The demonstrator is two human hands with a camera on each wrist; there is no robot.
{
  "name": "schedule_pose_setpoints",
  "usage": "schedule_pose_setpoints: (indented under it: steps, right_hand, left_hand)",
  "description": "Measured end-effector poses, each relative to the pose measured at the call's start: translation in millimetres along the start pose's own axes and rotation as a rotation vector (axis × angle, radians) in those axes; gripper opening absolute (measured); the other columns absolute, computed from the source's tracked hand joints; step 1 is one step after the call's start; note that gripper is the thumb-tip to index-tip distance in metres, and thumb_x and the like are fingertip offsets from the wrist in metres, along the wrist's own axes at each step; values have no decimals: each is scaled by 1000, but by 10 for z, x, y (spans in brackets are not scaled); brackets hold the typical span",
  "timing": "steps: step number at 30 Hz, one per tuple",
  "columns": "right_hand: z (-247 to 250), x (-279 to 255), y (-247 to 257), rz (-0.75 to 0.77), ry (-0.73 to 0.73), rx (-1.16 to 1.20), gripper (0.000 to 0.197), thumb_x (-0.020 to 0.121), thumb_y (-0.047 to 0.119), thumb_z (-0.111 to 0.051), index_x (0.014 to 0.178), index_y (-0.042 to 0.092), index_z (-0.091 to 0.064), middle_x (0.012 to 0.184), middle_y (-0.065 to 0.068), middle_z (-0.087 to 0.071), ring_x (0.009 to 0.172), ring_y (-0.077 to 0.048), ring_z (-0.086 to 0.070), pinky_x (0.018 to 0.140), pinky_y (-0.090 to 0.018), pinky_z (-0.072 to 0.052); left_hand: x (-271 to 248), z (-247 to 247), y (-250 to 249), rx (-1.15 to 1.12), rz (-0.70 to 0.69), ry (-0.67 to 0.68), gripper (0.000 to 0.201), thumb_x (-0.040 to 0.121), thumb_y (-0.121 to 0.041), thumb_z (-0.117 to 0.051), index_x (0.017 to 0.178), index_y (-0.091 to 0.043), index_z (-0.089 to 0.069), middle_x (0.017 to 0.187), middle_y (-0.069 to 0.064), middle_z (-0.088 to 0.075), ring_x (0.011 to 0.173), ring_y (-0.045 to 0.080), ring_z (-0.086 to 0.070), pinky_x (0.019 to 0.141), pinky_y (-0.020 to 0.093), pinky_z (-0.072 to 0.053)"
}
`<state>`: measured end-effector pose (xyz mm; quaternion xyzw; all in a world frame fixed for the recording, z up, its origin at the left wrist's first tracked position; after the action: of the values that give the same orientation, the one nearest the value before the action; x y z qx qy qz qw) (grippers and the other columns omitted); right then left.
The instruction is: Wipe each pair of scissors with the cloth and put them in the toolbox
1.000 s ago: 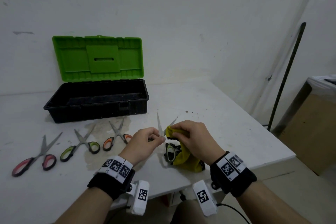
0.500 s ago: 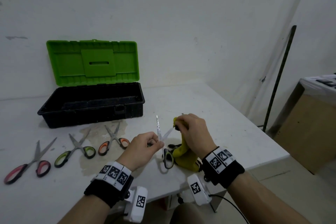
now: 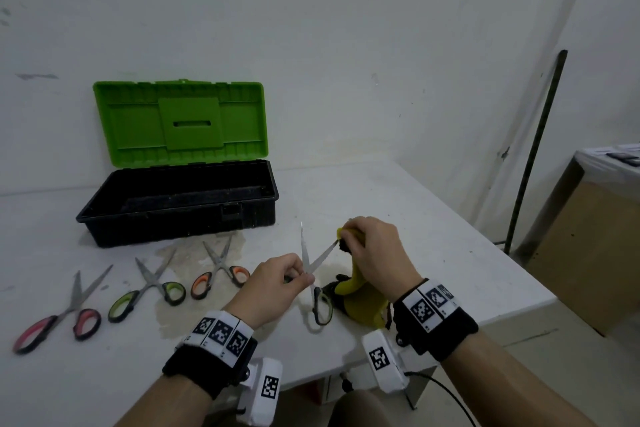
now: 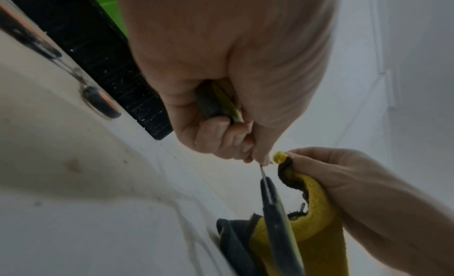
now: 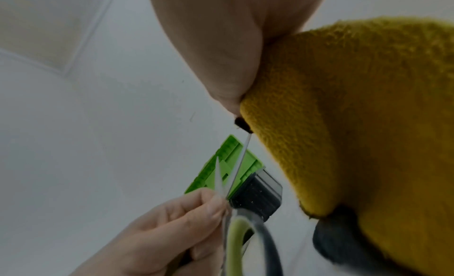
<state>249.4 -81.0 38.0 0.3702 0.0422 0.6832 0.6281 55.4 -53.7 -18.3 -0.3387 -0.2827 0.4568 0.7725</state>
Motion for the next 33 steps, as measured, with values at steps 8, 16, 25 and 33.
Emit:
schedule_pose_setpoints:
  steps: [8, 16, 25, 33]
  right_hand:
    - [-225, -251, 87, 243, 101, 94, 6, 93, 23, -63, 95, 20, -68, 87, 9, -64, 79, -4, -57, 73, -18, -47]
    - [27, -124, -46, 127, -141, 263, 5, 93, 16, -65, 93, 19, -69, 83, 8, -69, 78, -4, -65, 73, -18, -52]
    - [-107, -191, -17, 175, -72, 176, 5, 92, 16, -66, 92, 18, -70, 81, 9, -67, 76, -4, -61, 71, -16, -49]
    - [-130, -235, 152, 67, 81, 105, 12, 94, 25, -60, 92, 20, -71, 82, 12, -67, 77, -3, -60, 70, -13, -45]
  left_hand:
    - [-23, -48, -72, -383, 108, 72, 21, 94, -22, -67, 85, -5, -58, 54, -7, -49, 47, 11, -39, 46, 23, -32]
    - [-30, -49, -69, -421, 131, 79, 19, 95, -19, -66, 82, -8, -57, 53, -7, -46, 46, 11, -36, 45, 23, -30]
    - [-36, -54, -104, -417, 97, 102, 22, 94, -21, -67, 79, -11, -54, 53, -9, -46, 47, 10, -35, 46, 24, -30]
    - [-12, -13, -75, 55, -34, -10, 22, 92, -36, -66, 78, -23, -56, 68, -9, -62, 64, 11, -55, 60, 28, -42]
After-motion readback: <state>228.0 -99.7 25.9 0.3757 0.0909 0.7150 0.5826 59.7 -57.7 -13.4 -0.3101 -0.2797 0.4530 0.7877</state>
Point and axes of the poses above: each hand's wrist, its own x-axis towards the middle knuckle, its own z-axis out of the back of the hand, y = z × x, the point moved 3 cm from there along x, towards the middle knuckle
